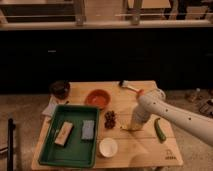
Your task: Place banana in red bowl
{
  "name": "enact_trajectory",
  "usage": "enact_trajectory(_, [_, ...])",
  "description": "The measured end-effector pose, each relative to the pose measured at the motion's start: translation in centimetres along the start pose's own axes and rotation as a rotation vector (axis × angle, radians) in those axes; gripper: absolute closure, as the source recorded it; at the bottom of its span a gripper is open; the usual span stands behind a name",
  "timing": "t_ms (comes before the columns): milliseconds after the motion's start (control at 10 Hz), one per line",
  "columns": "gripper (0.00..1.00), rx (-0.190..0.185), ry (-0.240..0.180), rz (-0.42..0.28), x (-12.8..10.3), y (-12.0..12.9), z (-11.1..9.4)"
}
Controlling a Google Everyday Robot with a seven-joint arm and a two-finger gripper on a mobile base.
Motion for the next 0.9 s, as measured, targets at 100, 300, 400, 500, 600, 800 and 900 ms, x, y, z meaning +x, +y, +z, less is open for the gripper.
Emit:
enact_trajectory(100, [1.00, 0.004, 0.001, -0.006, -0.2, 0.0, -0.2])
enact_trajectory(300, [1.00, 0.025, 0.003, -0.022, -0.6, -0.1, -1.3])
enact_trajectory(400, [1.00, 0.034, 0.005, -0.029, -0.8, -0.1, -1.8])
enact_trajectory(500, [1.00, 0.046, 0.007, -0.035, -1.1, -0.2, -2.4])
enact_trajectory(600, [1.00, 0.063, 0.011, -0.039, -1.3, -0.3, -3.5])
enact_trajectory(800, [1.00, 0.097, 0.019, -0.044, -1.6, -0.3, -5.1])
enact_trajectory(900, [1.00, 0.115, 0.024, -0.046, -1.7, -0.2, -6.1])
